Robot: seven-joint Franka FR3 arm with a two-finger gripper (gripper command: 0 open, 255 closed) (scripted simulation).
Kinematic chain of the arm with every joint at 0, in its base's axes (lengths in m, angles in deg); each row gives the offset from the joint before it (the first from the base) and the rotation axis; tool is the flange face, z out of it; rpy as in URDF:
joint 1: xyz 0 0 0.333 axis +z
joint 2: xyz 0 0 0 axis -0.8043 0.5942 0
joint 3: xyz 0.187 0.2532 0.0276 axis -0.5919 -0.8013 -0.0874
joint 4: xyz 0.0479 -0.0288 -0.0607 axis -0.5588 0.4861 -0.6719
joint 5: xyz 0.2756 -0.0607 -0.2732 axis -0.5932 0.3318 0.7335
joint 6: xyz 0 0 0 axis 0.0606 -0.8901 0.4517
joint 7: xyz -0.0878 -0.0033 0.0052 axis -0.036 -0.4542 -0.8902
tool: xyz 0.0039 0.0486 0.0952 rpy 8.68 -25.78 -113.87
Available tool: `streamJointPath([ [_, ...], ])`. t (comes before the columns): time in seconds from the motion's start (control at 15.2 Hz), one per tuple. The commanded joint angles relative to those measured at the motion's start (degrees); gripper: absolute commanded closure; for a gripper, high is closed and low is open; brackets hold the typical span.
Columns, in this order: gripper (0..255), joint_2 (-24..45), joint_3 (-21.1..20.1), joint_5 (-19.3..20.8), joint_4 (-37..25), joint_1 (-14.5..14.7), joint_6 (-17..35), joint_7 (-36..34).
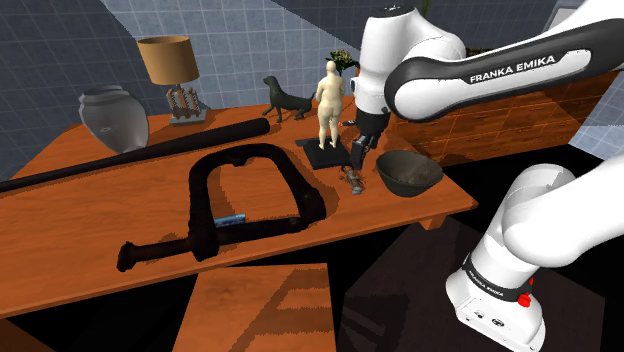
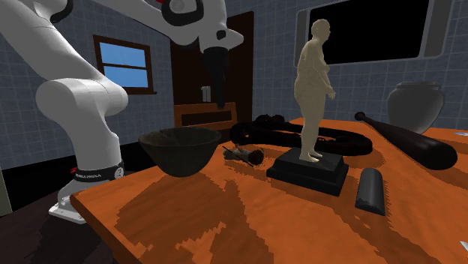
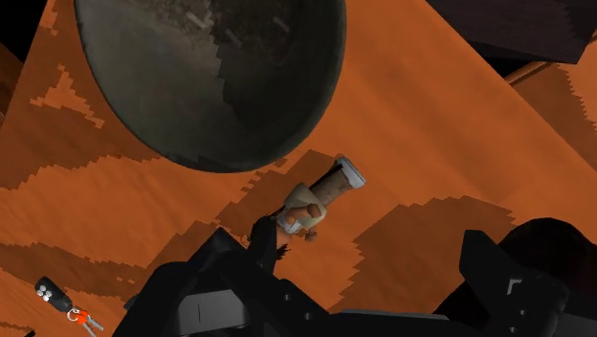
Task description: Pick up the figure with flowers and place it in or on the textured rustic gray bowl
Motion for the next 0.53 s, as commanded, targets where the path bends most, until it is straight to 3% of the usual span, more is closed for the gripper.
streamJointPath([
  [0.0, 0, 0.39, -0.02, 0.16, 1.3, -0.05, 1.75, -0.08],
  [0.26, 0, 2.02, 0.07, 0.69, 3.76, -0.5, 5.86, -0.34],
  [0.46, 0, 2.02, 0.07, 0.69, 3.76, -0.5, 5.86, -0.35],
])
